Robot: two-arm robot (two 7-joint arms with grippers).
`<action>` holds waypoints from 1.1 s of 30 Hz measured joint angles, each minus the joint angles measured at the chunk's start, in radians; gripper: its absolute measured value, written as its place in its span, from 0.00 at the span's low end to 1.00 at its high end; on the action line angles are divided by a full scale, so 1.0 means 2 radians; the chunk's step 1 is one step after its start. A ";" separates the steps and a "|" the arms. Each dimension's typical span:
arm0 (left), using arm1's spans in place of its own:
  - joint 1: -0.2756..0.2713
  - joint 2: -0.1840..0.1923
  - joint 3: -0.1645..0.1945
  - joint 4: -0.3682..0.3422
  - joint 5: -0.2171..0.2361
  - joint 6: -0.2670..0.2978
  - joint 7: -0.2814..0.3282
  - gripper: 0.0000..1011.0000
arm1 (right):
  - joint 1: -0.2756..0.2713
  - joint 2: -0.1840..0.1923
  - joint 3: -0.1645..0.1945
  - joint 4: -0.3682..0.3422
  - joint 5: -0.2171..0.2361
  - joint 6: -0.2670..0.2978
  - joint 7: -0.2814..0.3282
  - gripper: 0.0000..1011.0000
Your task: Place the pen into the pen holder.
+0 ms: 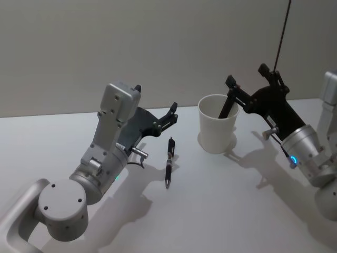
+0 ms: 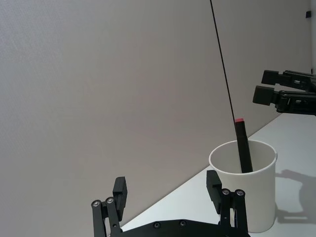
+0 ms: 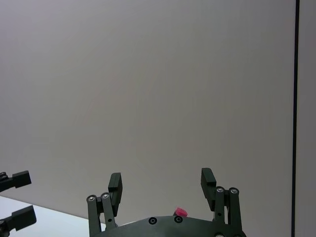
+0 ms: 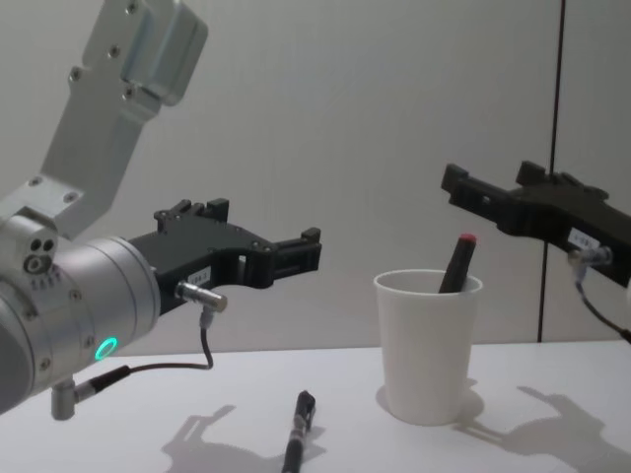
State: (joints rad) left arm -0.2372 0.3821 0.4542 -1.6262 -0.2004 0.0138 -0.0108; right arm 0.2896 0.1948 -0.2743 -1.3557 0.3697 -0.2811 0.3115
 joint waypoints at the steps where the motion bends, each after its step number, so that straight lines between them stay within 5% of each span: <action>1: 0.000 0.000 0.000 0.000 0.000 0.000 0.000 0.99 | -0.004 0.002 0.001 -0.006 -0.001 0.004 -0.003 0.99; 33: 0.000 0.000 0.000 0.000 0.000 0.000 0.000 0.99 | -0.141 0.066 0.023 -0.191 -0.038 0.147 -0.114 0.99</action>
State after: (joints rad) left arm -0.2372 0.3821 0.4543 -1.6262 -0.2003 0.0139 -0.0110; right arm 0.0069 0.3278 -0.2285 -1.7384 0.2934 0.0122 0.0837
